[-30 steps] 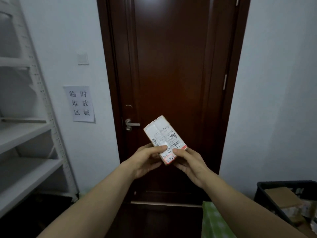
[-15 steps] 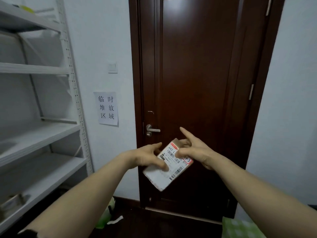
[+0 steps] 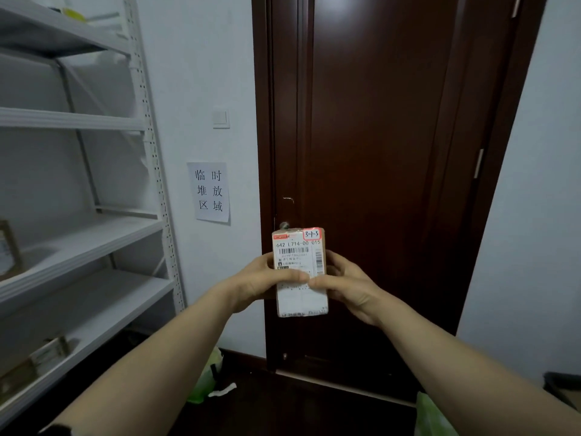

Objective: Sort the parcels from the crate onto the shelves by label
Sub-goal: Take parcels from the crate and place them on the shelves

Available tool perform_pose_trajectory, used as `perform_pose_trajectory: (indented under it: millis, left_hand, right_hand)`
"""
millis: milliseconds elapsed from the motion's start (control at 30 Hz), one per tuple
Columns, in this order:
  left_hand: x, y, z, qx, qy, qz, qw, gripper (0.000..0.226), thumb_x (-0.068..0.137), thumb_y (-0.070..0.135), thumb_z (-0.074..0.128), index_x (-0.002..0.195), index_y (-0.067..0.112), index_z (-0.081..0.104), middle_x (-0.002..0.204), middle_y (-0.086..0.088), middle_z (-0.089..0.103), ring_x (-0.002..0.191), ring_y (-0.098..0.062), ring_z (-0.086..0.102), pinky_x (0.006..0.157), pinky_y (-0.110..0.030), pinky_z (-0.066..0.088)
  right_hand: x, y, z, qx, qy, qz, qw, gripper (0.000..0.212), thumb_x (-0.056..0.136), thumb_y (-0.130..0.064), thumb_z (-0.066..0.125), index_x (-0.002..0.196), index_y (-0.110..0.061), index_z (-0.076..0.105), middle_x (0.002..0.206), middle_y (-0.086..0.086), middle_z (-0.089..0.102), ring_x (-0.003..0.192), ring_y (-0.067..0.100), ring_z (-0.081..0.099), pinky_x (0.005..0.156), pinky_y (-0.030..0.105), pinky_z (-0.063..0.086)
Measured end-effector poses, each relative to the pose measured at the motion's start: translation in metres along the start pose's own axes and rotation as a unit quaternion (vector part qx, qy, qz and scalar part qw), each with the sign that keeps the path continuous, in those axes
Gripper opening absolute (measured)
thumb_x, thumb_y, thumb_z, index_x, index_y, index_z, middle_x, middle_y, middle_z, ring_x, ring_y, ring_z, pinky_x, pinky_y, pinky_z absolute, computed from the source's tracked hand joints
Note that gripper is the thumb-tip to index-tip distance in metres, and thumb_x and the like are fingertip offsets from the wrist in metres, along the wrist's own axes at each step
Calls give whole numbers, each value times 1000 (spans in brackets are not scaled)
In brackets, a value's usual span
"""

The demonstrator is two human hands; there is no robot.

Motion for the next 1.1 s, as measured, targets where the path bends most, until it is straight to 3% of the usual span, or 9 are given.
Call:
perform_pose_trajectory:
  millis: [100, 233, 333, 467, 567, 700, 833, 1000, 1100]
  left_hand:
    - [-5, 2, -3, 3, 9, 8, 1000, 44, 75, 15, 77, 115, 16, 59, 102, 1, 73, 90, -14, 71, 70, -24, 55]
    - [-9, 1, -10, 7, 24, 14, 1000, 46, 76, 17, 77, 118, 15, 58, 105, -1, 72, 91, -15, 71, 69, -26, 56]
    - [-12, 2, -15, 18, 29, 19, 999, 49, 75, 21, 79, 118, 16, 58, 106, -1, 72, 93, -17, 71, 75, -30, 57]
    - [-18, 9, -23, 25, 45, 25, 998, 58, 62, 32, 79, 115, 19, 60, 106, 0, 72, 94, -17, 70, 80, -35, 57]
    - [-25, 12, -34, 25, 66, 21, 997, 62, 61, 35, 79, 117, 18, 60, 110, -2, 70, 96, -18, 69, 77, -33, 57]
    - [-44, 14, -58, 32, 99, 6, 995, 52, 73, 35, 80, 119, 20, 59, 111, -2, 69, 97, -16, 69, 76, -31, 57]
    - [-79, 16, -91, 20, 147, -6, 989, 49, 72, 38, 77, 117, 23, 62, 109, 4, 71, 99, -13, 68, 82, -33, 57]
    - [-142, 26, -136, 27, 238, -9, 971, 41, 76, 26, 75, 115, 19, 64, 112, 2, 70, 102, -16, 67, 84, -32, 56]
    - [-187, 29, -156, 35, 302, -8, 953, 35, 71, 25, 77, 105, 20, 66, 110, -2, 70, 93, -15, 68, 74, -28, 55]
  right_hand:
    - [-1, -2, 0, -11, -4, -14, 1000, 87, 64, -10, 81, 141, -19, 42, 121, 4, 65, 113, 20, 61, 100, 45, 48]
    - [-1, -8, 3, -68, 27, -46, 996, 85, 57, -25, 80, 136, -24, 48, 117, -2, 66, 114, 15, 59, 100, 43, 48]
    - [-1, -13, 7, -80, 38, -58, 994, 66, 68, -15, 76, 128, -27, 52, 114, -3, 66, 113, 14, 58, 97, 39, 50]
    - [0, -23, 15, -81, 38, -78, 993, 56, 74, -10, 72, 124, -28, 54, 108, -6, 67, 103, 7, 60, 87, 27, 53]
    - [5, -25, 22, -71, 30, -71, 994, 53, 80, -5, 68, 127, -26, 55, 107, -5, 68, 103, 11, 63, 90, 33, 54]
    - [17, -28, 47, -43, -14, -60, 997, 58, 76, -13, 75, 130, -23, 55, 111, 1, 69, 107, 19, 64, 96, 41, 51]
    - [25, -40, 93, -4, -80, -73, 994, 44, 78, 2, 71, 112, -25, 62, 92, -2, 75, 90, 14, 71, 77, 26, 57]
    - [27, -59, 165, 31, -134, -95, 986, 53, 80, 2, 68, 127, -20, 56, 96, -2, 75, 90, 14, 71, 74, 27, 56]
    - [21, -72, 208, 17, -167, -123, 978, 57, 79, 1, 68, 131, -18, 55, 99, -4, 73, 92, 11, 69, 79, 27, 55]
Point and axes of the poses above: each hand's wrist, its own x-axis towards the middle knuckle, its own z-axis out of the palm, y = z × x, the point moved 9 cm from there along x, towards the middle knuckle
